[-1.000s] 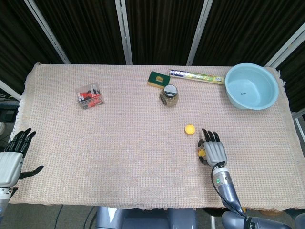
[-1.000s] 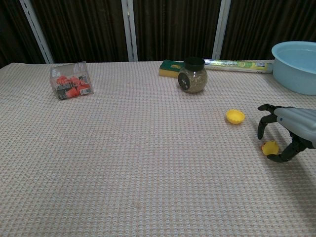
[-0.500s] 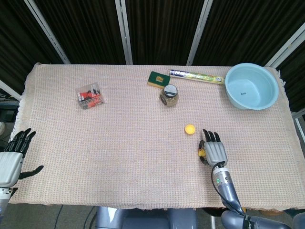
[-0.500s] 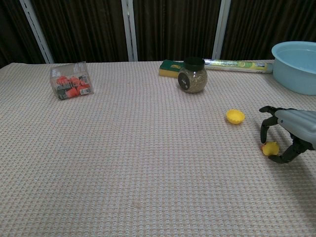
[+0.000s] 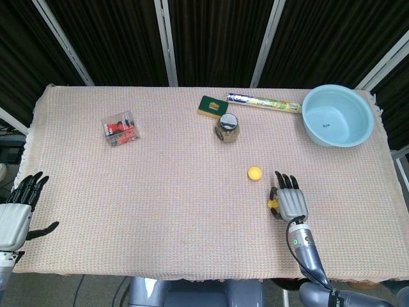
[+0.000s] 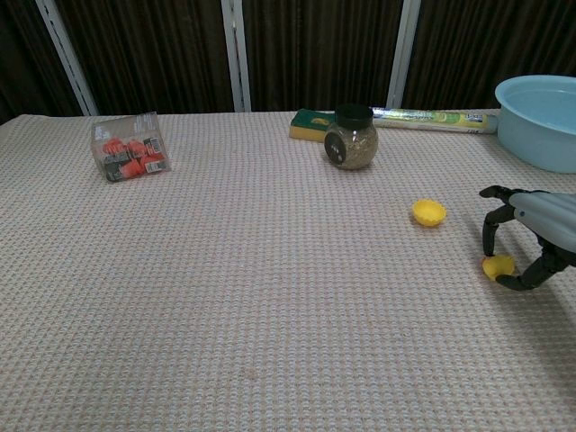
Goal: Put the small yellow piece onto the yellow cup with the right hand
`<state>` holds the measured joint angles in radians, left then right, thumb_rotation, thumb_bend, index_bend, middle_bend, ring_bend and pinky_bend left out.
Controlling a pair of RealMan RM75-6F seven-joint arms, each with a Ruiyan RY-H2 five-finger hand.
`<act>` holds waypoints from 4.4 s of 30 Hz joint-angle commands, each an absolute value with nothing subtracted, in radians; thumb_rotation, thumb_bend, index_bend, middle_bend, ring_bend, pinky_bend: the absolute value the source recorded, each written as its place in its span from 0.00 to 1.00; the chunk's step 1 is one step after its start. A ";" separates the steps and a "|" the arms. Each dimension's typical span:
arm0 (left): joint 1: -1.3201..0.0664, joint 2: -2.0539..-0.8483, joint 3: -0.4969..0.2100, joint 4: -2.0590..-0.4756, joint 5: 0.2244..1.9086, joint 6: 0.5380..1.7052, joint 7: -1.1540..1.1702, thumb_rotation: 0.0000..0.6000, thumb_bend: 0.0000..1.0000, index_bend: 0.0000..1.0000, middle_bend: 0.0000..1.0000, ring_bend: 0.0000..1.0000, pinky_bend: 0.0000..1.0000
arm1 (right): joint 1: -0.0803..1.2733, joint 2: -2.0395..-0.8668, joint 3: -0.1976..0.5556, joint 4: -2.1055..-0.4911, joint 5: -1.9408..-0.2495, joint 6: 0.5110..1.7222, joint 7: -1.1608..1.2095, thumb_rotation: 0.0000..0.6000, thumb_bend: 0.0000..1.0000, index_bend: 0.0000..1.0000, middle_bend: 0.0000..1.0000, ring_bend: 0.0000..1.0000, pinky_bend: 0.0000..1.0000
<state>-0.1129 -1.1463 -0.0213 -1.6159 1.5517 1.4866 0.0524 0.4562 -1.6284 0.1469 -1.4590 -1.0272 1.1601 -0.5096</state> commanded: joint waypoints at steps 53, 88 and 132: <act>-0.111 -1.145 -0.022 -1.617 1.553 1.494 0.045 1.00 0.00 0.00 0.00 0.00 0.20 | 0.469 -1.635 0.160 -1.464 -1.071 1.176 -0.504 1.00 0.24 0.50 0.00 0.00 0.00; -0.112 -1.138 -0.007 -1.573 1.602 1.511 -0.009 1.00 0.00 0.00 0.00 0.00 0.20 | 0.699 -1.781 0.272 -1.303 -0.998 1.038 -0.601 1.00 0.24 0.50 0.00 0.00 0.00; -0.132 -1.119 0.005 -1.613 1.601 1.468 -0.005 1.00 0.00 0.00 0.00 0.00 0.20 | 0.729 -1.756 0.278 -1.190 -0.959 1.021 -0.492 1.00 0.24 0.50 0.00 0.00 0.00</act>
